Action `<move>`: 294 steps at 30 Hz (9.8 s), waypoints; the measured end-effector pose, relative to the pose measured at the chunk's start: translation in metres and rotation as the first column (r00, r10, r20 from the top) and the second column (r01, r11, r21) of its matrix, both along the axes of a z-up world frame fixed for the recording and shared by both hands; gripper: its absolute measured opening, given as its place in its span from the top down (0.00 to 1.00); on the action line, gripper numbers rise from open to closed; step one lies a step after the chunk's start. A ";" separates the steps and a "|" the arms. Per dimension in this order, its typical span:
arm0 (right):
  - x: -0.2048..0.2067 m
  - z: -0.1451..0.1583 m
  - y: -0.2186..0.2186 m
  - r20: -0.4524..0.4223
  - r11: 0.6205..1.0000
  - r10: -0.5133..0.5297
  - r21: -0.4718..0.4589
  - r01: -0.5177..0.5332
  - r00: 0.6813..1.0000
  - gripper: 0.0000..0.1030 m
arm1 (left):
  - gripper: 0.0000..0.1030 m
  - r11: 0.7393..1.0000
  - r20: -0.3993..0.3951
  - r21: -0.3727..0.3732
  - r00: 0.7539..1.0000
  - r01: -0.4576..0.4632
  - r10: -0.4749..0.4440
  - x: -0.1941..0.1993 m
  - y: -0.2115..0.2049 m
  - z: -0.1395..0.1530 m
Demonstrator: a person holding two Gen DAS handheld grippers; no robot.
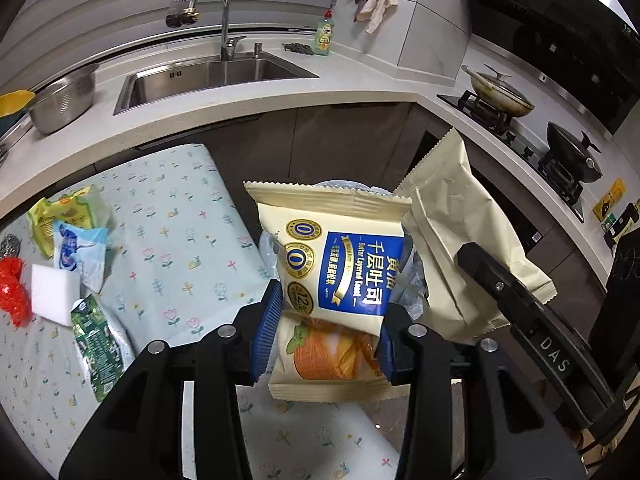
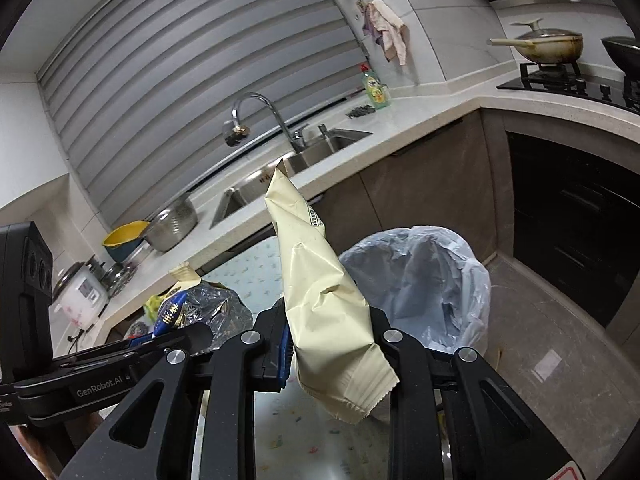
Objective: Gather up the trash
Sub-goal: 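Carry the toast bag and beige bag with both tools over the bin, then open both tools dropping the two bags into the bin, then move both tools back over the table trash, then grasp the red plastic bag with the left tool while the right tool grasps the green milk carton, then carry the red bag and green carton with both tools over the bin, then open both tools dropping the red bag and carton into the bin, then move both tools back over the table trash, then grasp the white sponge block with the left tool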
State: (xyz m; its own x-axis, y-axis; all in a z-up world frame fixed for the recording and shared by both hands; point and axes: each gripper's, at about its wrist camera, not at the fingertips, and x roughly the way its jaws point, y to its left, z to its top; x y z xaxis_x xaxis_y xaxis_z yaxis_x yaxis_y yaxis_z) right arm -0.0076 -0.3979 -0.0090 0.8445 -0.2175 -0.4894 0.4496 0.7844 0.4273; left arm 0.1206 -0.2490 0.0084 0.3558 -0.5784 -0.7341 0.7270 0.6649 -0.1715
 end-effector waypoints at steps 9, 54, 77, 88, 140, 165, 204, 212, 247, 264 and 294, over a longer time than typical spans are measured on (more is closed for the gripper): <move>0.024 -0.029 -0.040 -0.052 0.999 -0.038 0.030 0.040 0.998 0.77 | 0.59 0.999 -0.043 0.040 0.999 0.036 -0.034 0.026 -0.057 -0.037; 0.055 0.027 0.094 -0.037 0.986 0.133 -0.099 -0.136 0.990 0.34 | 0.16 0.939 0.011 -0.059 0.940 -0.340 0.341 0.056 0.134 0.007; 0.143 -0.020 0.241 -0.225 0.932 0.336 -0.063 -0.358 0.915 0.19 | 0.11 0.789 -0.015 -0.035 0.790 -0.614 0.613 0.099 0.326 -0.016; 0.200 -0.068 0.271 -0.355 0.901 0.386 -0.054 -0.431 0.852 0.19 | 0.10 0.745 -0.052 0.015 0.744 -0.667 0.666 0.134 0.358 -0.047; 0.146 -0.067 0.250 -0.357 0.933 0.336 0.001 -0.360 0.872 0.26 | 0.68 0.825 -0.125 0.086 0.815 -0.559 0.565 0.123 0.316 -0.059; 0.034 -0.016 0.158 -0.197 0.985 0.163 -0.029 -0.172 0.967 0.25 | 0.68 0.949 -0.023 0.086 0.952 -0.303 0.306 0.007 0.188 -0.020; 0.066 -0.068 -0.055 -0.229 0.995 -0.098 0.005 0.102 0.969 0.25 | 0.67 0.974 -0.073 0.154 0.985 0.167 -0.158 0.047 -0.081 -0.088; 0.080 -0.063 -0.064 -0.202 0.991 -0.129 -0.006 0.130 0.971 0.24 | 0.42 0.984 -0.063 0.121 0.990 0.130 -0.123 0.069 -0.091 -0.090; 0.095 0.001 0.125 -0.147 0.986 0.155 -0.043 -0.163 0.977 0.24 | 0.30 0.918 0.042 0.059 0.920 -0.392 0.390 0.079 0.165 -0.018; 0.172 -0.014 0.180 -0.214 0.951 0.278 -0.074 -0.300 0.936 0.24 | 0.14 0.782 -0.064 0.035 0.779 -0.623 0.624 0.139 0.255 -0.037; 0.300 -0.071 0.199 -0.259 0.911 0.400 0.006 -0.413 0.879 0.24 | 0.23 0.654 -0.538 0.096 0.514 -0.750 0.668 0.234 0.275 -0.121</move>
State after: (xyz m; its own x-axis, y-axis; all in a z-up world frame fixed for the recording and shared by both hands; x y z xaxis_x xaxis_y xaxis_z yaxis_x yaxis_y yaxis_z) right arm 0.2928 -0.1989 -0.0796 0.7155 0.0898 -0.6928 0.1737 0.9377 0.3009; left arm 0.3543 0.0264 -0.1124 0.3112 -0.4005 -0.8618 -0.1965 0.8602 -0.4707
